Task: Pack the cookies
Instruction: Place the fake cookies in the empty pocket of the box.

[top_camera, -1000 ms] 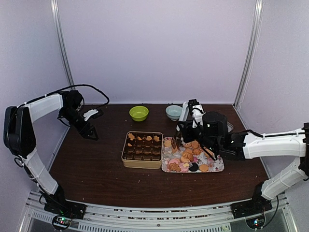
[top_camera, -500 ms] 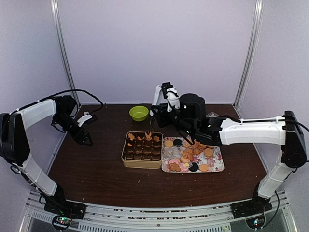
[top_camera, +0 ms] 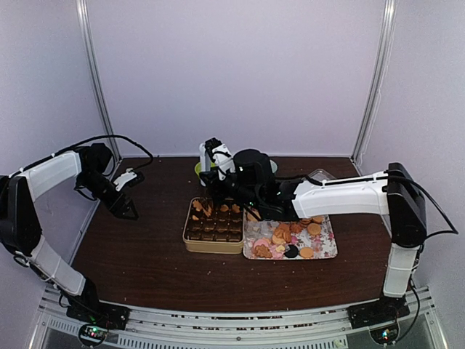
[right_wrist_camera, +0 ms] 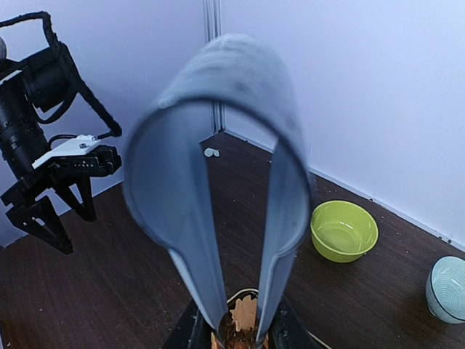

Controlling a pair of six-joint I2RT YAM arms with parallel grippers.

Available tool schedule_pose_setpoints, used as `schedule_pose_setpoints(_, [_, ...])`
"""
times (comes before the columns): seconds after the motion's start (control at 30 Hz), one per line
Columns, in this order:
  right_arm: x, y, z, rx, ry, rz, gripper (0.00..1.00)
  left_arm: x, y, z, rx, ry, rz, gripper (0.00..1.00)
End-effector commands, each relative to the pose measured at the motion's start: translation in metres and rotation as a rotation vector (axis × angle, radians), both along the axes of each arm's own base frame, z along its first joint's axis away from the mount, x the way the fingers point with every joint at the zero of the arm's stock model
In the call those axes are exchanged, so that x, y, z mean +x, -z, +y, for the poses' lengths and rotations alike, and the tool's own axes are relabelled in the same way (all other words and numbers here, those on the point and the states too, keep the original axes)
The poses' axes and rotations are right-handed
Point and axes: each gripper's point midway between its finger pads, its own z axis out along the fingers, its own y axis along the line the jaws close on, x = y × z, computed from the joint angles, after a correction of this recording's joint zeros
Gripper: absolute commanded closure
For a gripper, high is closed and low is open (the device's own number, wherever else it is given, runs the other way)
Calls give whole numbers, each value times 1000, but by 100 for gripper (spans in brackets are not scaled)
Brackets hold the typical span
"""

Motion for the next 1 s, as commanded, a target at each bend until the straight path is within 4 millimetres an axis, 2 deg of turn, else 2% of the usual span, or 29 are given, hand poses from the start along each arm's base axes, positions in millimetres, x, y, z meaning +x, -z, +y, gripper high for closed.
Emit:
schedule_pose_setpoints(0.0, [3, -19, 1, 9, 14, -74, 100, 1, -5, 3, 2, -12, -27, 30])
schedule_pose_setpoints(0.13, [5, -16, 4, 10, 16, -74, 100, 2, -5, 3, 0, -16, -25, 30])
schedule_pose_setpoints(0.5, [6, 15, 16, -39, -6, -45, 100, 2, -7, 4, 11, -10, -33, 29])
schedule_pose_setpoints(0.7, [-4, 26, 17, -68, -22, -36, 100, 4, -10, 4, 13, -8, -36, 29])
schedule_pose_setpoints(0.97, [-22, 28, 2, -49, -28, -12, 100, 1, -11, 2, 0, 0, -28, 29])
